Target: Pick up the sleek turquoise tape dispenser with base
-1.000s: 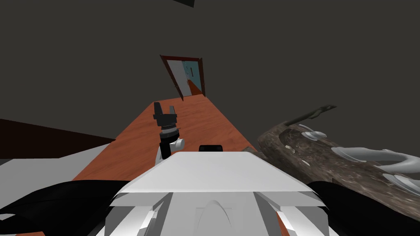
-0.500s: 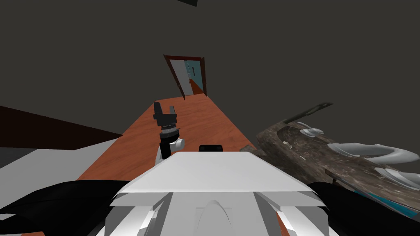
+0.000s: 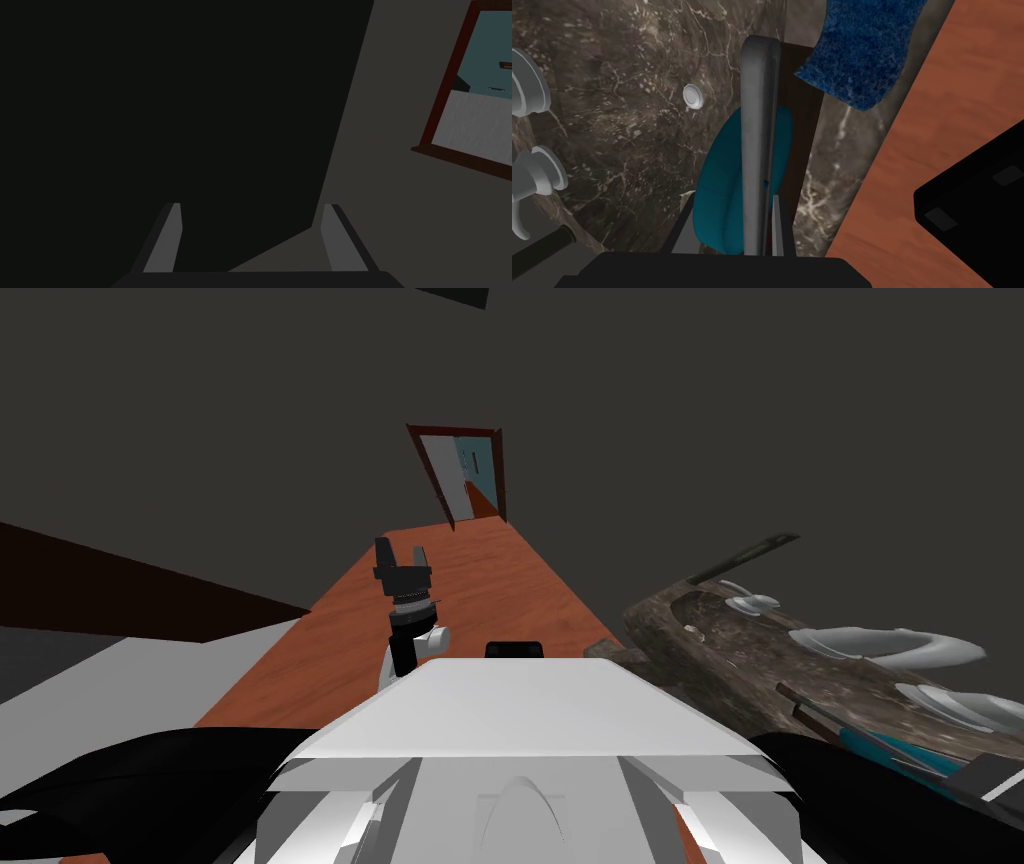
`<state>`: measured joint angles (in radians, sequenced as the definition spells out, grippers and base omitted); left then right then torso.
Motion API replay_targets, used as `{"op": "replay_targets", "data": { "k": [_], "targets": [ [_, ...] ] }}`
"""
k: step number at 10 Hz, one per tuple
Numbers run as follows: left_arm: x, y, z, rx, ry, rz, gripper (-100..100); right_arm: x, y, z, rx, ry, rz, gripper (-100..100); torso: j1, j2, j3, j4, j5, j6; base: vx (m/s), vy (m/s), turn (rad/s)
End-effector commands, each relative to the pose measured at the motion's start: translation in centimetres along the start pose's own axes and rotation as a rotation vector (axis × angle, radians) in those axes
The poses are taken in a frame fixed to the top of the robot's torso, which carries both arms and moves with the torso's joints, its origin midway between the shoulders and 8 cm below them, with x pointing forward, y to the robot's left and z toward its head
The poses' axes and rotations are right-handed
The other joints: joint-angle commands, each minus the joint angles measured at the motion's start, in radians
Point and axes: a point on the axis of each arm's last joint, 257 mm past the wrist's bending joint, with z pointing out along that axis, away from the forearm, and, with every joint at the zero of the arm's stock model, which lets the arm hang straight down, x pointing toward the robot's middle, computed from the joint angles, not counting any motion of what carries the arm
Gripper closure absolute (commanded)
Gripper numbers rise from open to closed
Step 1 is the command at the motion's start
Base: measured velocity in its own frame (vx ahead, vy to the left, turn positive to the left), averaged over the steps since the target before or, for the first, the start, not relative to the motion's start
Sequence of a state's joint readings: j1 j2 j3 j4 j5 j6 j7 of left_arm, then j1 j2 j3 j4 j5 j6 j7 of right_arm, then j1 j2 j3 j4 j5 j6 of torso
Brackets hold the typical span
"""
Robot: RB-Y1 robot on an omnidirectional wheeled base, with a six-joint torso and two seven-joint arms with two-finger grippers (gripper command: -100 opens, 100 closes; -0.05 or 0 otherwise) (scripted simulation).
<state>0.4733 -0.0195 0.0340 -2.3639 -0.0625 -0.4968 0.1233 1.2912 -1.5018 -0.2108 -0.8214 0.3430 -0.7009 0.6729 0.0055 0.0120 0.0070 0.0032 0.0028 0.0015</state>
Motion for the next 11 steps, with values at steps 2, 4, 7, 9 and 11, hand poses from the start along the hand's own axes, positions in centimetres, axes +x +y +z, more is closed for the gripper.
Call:
{"op": "replay_targets", "data": {
  "k": [2, 4, 7, 9, 11],
  "targets": [
    [0.0, 0.0, 0.0, 0.000, 0.000, 0.000, 0, -1.3, -1.1, 0.3, 0.002, 0.006, 0.020, 100, -0.001, 0.002, 0.001, 0.000, 0.000, -0.001, -0.130, 0.007, 0.058],
    [0.0, 0.0, 0.0, 0.000, 0.000, 0.000, 0, -2.7, -2.2, 0.6, 0.004, 0.010, 0.024, 100, 0.001, 0.004, 0.002, 0.001, 0.001, 0.000, -0.146, 0.034, 0.042],
    [0.0, 0.0, 0.0, 0.000, 0.000, 0.000, 0, -4.2, -3.1, 0.9, 0.007, 0.013, 0.035, 100, 0.001, 0.001, 0.001, 0.000, 0.001, 0.001, -0.087, 0.020, 0.027],
    [0.0, 0.0, 0.0, 0.000, 0.000, 0.000, 0, -5.7, -4.1, 1.1, 0.011, 0.015, 0.039, 100, 0.001, -0.001, 0.000, 0.000, 0.001, 0.000, -0.095, 0.021, 0.038],
    [0.0, 0.0, 0.0, 0.000, 0.000, 0.000, 0, -7.2, -4.9, 1.4, 0.016, 0.016, 0.034, 100, 0.003, 0.002, 0.001, 0.000, 0.002, -0.001, -0.125, 0.040, 0.059]
  ]
}}
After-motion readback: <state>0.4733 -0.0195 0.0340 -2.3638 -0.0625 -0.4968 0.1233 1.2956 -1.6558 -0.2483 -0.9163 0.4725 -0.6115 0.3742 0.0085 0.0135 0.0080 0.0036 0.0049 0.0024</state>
